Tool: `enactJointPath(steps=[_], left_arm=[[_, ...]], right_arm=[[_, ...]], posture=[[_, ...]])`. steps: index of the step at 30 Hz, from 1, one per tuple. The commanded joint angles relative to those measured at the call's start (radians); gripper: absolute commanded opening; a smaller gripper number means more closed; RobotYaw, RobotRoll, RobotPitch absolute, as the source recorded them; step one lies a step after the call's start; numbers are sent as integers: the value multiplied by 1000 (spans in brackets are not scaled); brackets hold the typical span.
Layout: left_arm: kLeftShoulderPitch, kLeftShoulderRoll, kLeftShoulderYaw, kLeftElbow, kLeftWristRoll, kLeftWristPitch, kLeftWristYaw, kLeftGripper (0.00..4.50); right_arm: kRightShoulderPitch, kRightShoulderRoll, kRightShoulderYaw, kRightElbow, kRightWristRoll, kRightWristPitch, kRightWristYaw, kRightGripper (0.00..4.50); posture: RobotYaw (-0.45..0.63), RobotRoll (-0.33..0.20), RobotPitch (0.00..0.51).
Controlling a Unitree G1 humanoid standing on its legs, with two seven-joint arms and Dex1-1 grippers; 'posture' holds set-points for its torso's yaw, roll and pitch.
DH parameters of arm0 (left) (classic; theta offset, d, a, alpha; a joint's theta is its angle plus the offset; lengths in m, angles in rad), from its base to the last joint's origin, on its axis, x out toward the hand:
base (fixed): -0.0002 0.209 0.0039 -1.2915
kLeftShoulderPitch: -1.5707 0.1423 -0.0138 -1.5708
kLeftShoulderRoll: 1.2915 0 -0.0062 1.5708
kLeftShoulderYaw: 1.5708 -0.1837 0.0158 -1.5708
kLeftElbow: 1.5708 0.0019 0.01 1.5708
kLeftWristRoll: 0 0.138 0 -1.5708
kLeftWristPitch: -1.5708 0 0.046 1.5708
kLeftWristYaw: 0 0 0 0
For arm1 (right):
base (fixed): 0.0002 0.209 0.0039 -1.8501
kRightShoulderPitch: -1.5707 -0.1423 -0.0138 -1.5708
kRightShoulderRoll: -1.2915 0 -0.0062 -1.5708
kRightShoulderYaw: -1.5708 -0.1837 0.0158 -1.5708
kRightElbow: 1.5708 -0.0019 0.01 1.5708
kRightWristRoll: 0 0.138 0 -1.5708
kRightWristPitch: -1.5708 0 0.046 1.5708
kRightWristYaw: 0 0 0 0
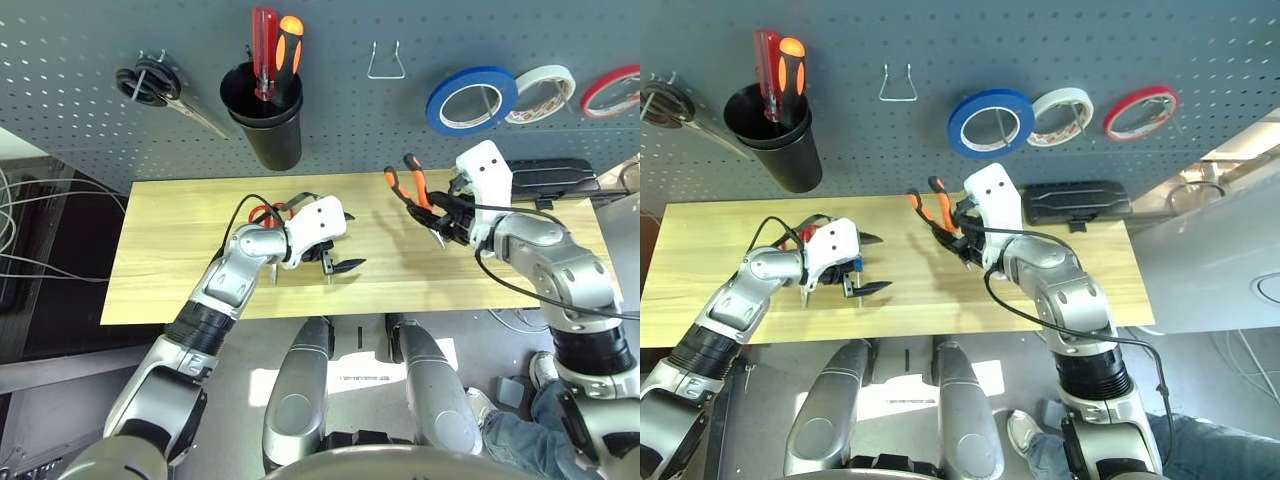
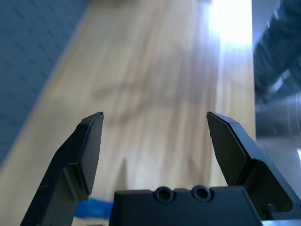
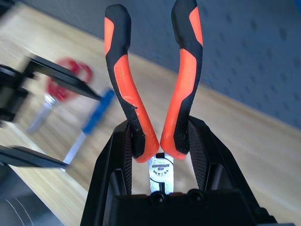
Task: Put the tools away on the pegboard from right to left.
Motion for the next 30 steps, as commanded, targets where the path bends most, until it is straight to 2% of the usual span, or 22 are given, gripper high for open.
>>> enactJointPath(steps=[1,6,16,19,22,30], left_arm=[[16,-17,25,-29,-48,-119,-3,4500],[-5,-46,64,-48,-94,-193,17,4500],[-55,-77,123,-61,-108,-327,102,4500],[-62,-75,129,-61,-103,-353,123,4500],[-66,-78,126,-52,-105,-354,129,4500],[-94,-108,116,-21,-109,-311,144,4500]], right_arm=[[-30,18,-6,-61,53,-39,25,1837],[-125,63,-40,-78,138,-19,24,1837],[-376,149,-110,-45,292,66,-39,1837],[-449,153,-91,-47,272,12,-52,1837],[-504,165,-79,-8,183,-126,-94,1837],[-497,140,-19,167,-49,-512,-102,1837]], posture=[[87,0,377],[90,0,369],[99,0,358],[99,0,358],[98,0,357],[104,0,360]])
